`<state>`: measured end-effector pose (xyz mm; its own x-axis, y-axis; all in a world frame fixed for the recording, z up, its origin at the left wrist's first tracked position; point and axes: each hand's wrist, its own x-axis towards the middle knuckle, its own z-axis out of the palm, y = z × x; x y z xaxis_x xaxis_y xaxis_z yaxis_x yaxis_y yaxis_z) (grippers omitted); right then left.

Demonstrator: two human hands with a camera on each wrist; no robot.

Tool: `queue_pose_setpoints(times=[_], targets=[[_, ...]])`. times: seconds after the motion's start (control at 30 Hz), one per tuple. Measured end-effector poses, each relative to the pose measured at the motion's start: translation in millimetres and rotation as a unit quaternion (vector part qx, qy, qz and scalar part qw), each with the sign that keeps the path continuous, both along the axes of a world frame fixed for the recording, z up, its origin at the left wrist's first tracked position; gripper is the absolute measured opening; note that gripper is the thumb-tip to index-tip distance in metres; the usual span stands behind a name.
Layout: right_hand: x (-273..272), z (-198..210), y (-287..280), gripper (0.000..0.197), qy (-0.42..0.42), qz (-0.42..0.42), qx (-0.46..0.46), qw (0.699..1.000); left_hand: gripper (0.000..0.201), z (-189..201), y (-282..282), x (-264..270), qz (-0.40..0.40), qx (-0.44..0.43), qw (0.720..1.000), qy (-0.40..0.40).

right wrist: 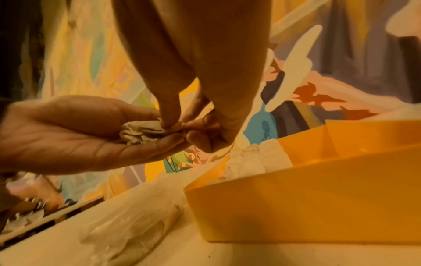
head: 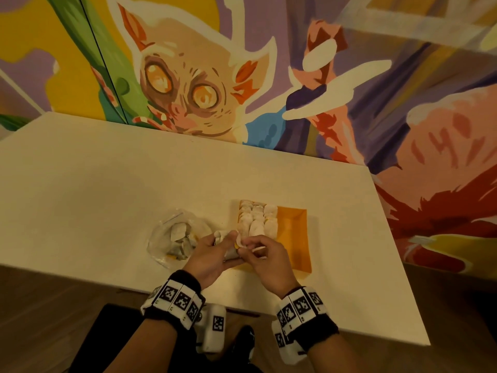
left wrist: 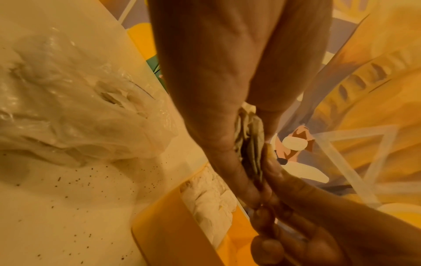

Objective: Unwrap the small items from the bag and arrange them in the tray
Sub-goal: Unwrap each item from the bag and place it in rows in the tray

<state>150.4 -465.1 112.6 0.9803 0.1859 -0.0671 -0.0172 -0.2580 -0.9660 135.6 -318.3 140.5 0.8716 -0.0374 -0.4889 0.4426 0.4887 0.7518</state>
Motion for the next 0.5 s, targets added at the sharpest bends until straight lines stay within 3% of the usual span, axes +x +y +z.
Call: queue_pose_setpoints(times=[0.1,0.33,0.5], targets=[[-4.0,-5.4,-3.4,0.008,0.012,-0.028,0.019,0.999,0.025,-0.7,1.4,-3.9,0.006,-0.007,1.0,0.001],[-11.7,4.5,-8.2,0.004,0.048,-0.039,0.075,0.995,0.028,-7.2,7.6,-7.9,-0.013,0.021,1.0,-0.009],[-4.2,11.6,-9.3,0.004,0.046,-0.094,0.09,0.99,0.023,-7.8,8.7,-5.6,-0.001,0.045,0.999,-0.002]])
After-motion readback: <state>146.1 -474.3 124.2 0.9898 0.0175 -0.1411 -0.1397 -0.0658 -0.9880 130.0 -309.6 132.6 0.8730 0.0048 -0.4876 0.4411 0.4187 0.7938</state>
